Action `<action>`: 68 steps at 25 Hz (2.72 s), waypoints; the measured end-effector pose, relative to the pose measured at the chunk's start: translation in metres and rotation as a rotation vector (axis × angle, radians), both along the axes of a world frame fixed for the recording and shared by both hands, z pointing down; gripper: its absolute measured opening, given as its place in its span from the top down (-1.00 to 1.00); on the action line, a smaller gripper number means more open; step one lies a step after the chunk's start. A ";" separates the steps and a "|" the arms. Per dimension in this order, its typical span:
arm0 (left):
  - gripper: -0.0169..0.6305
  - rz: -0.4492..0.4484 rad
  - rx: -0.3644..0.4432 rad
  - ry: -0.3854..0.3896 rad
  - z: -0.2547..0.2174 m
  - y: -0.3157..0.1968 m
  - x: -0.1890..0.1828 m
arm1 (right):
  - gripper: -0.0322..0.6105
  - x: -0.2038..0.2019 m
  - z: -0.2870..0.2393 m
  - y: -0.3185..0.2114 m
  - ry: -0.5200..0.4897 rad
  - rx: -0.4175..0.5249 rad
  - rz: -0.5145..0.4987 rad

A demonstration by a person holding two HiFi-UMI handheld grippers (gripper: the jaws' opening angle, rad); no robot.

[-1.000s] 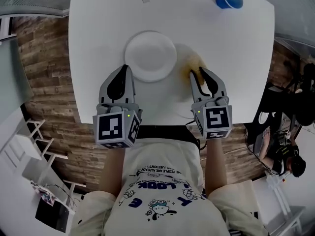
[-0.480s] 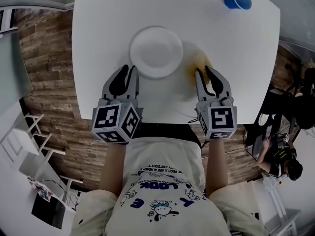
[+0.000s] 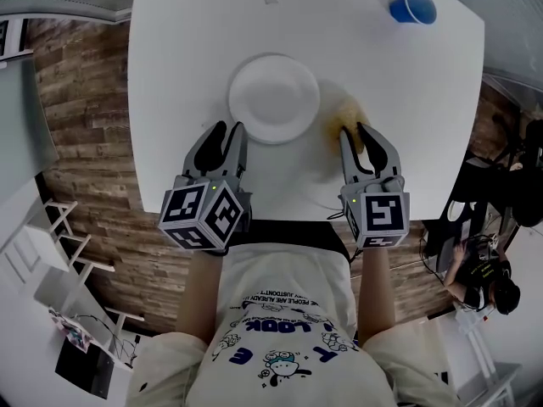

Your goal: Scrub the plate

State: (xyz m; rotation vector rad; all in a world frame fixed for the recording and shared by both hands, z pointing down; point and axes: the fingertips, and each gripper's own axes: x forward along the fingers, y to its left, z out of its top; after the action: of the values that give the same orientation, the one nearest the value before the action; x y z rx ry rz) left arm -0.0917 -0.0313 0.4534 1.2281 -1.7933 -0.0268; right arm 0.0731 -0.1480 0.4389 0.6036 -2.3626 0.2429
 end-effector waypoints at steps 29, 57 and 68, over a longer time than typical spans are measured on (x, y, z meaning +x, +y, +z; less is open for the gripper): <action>0.45 -0.017 -0.006 0.060 0.010 -0.009 0.000 | 0.59 -0.084 -0.041 0.002 -0.163 0.038 -0.095; 0.71 -0.047 0.005 0.211 0.016 -0.018 0.000 | 0.59 -0.096 -0.027 0.006 -0.126 0.010 -0.138; 0.71 -0.046 -0.049 0.251 0.026 -0.018 -0.001 | 0.59 -0.096 -0.030 0.001 -0.091 0.042 -0.136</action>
State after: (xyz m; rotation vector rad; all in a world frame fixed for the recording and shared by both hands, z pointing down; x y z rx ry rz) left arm -0.0925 -0.0493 0.4794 1.0968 -1.5942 -0.1555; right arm -0.0227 -0.1467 0.4090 0.4580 -2.4894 0.1638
